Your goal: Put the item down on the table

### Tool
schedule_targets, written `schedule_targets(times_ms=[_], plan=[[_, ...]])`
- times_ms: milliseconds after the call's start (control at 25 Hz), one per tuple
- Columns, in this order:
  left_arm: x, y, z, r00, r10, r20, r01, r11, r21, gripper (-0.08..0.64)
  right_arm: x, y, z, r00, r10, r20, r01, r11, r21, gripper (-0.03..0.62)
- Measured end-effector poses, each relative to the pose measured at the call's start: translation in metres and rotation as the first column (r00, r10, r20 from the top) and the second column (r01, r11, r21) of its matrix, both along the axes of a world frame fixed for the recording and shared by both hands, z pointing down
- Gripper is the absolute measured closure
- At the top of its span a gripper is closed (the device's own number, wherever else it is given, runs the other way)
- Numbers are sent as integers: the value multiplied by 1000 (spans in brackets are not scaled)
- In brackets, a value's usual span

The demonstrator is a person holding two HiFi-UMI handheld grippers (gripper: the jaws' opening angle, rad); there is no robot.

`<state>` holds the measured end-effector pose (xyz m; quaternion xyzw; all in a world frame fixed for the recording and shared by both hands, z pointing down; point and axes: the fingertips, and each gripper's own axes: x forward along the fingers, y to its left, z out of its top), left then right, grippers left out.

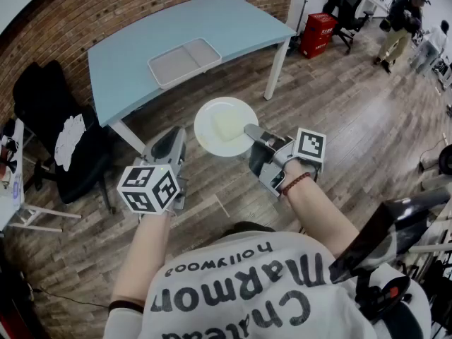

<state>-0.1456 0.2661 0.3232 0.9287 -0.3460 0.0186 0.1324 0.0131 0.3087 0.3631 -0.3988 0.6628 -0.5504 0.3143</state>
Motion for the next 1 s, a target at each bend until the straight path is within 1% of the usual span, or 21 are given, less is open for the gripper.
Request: schedule_targets(times_ms=[320, 600, 680, 840, 920, 1000], plan=[[-5, -3, 3, 1000, 7, 3, -7, 1000, 7, 531, -4, -4, 1, 999, 13, 36, -14, 1000, 20, 561], [-27, -24, 10, 999, 32, 19, -33, 999, 23, 529, -20, -13, 3, 997, 48, 60, -51, 997, 57, 561], [-23, -28, 11, 999, 28, 16, -28, 999, 26, 530, -13, -13, 5, 996, 61, 62, -65, 996, 57, 561], [-4, -24, 25, 999, 39, 21, -40, 999, 10, 530, 7, -7, 19, 994, 78, 71, -81, 996, 43, 561], [0, -32, 31, 999, 40, 20, -40, 999, 1, 530, 10, -16, 24, 994, 76, 75, -78, 996, 35, 561], [1, -50, 33, 999, 35, 16, -34, 999, -9, 530, 13, -35, 26, 995, 72, 74, -74, 997, 28, 561]])
